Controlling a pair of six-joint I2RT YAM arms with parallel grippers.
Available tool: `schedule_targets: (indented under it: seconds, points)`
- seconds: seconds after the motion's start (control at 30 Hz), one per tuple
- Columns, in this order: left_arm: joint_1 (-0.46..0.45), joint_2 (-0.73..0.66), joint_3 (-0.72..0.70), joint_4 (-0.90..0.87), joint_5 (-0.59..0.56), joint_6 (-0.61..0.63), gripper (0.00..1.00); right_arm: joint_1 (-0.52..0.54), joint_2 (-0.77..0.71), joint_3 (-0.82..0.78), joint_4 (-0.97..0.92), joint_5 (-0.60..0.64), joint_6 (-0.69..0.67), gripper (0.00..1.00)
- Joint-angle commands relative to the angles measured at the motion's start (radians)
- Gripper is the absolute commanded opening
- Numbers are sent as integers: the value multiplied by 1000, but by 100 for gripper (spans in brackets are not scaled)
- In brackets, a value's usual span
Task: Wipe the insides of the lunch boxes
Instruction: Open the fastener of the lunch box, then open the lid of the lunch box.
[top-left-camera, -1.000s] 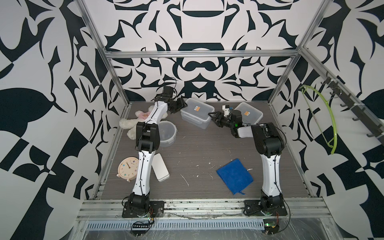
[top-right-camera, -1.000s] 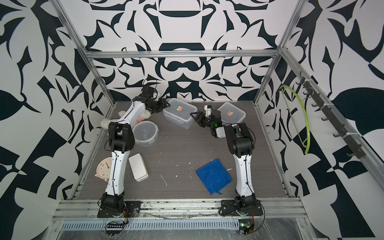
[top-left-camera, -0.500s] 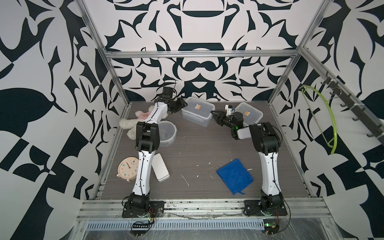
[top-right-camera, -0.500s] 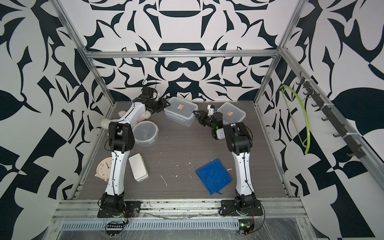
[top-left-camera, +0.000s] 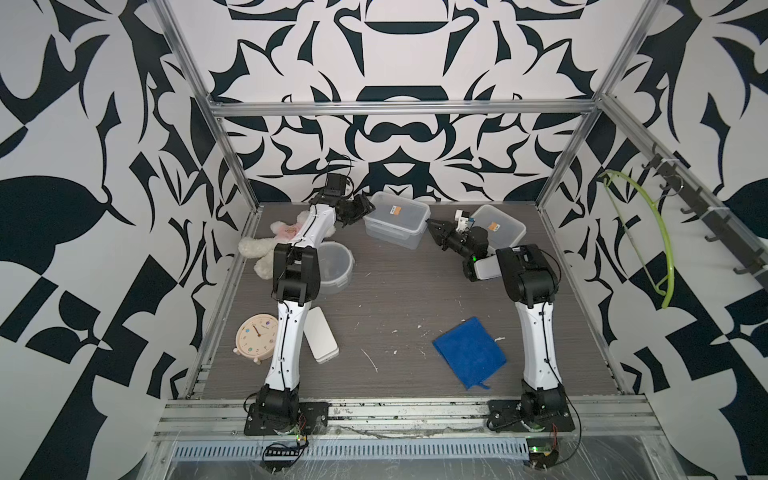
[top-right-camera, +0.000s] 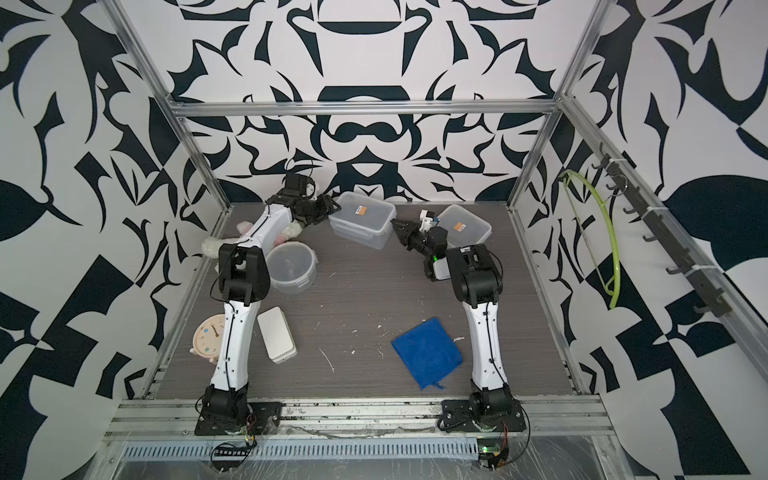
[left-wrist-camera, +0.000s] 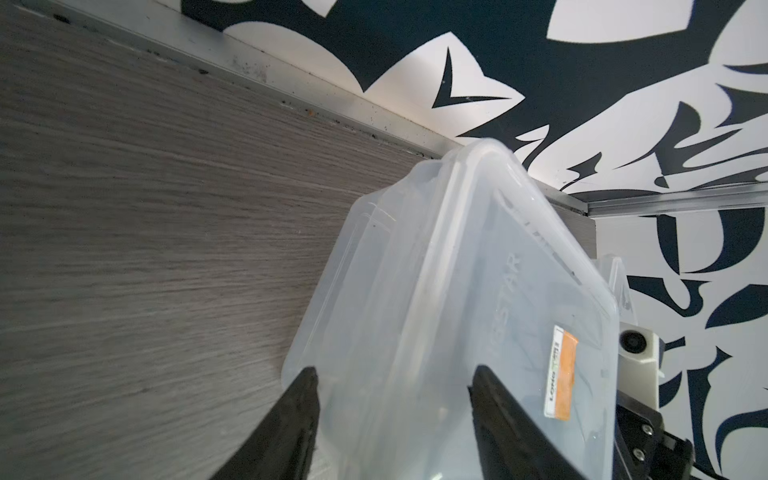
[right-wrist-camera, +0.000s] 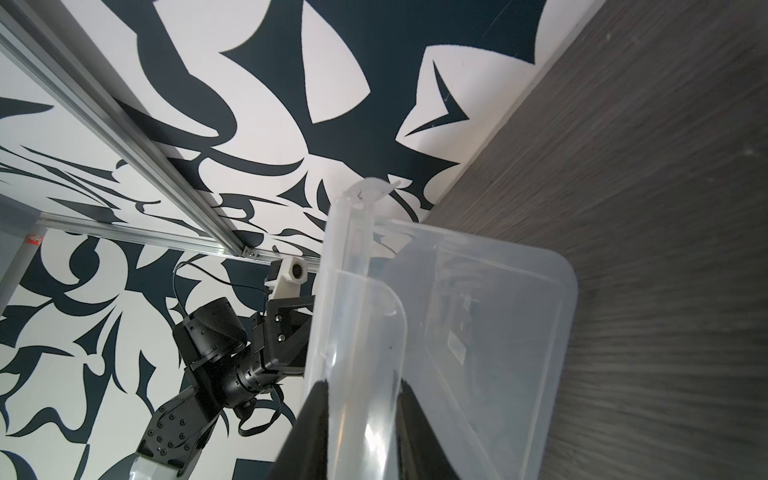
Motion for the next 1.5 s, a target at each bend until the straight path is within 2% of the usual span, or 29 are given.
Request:
schedule_targets:
  seconds: [0.0,0.13,0.27,0.5,0.63,0.8,1.1,1.47]
  points:
    - [-83,67,-1,-134,59,34,60,56,-100,-11,-58,-56,-119,0]
    - [-94,51,17,-200,31,67,59,61,-182,-50,-263,-45,-257,0]
    - [-112,-3,-43,-228,2,96,59,65,-249,-69,-469,-30,-371,0]
    - [-123,-181,-244,-219,38,99,58,63,-317,-98,-584,-26,-452,0]
    - [-132,-294,-276,-274,38,123,58,44,-355,-90,-679,-20,-504,0]
    - [-138,-378,-224,-320,37,125,60,16,-406,-83,-775,2,-571,0]
    - [-140,-288,87,-407,55,107,63,-19,-398,-42,-762,-75,-565,2]
    - [-139,-302,-8,-391,48,106,61,-22,-345,23,-767,-112,-545,5]
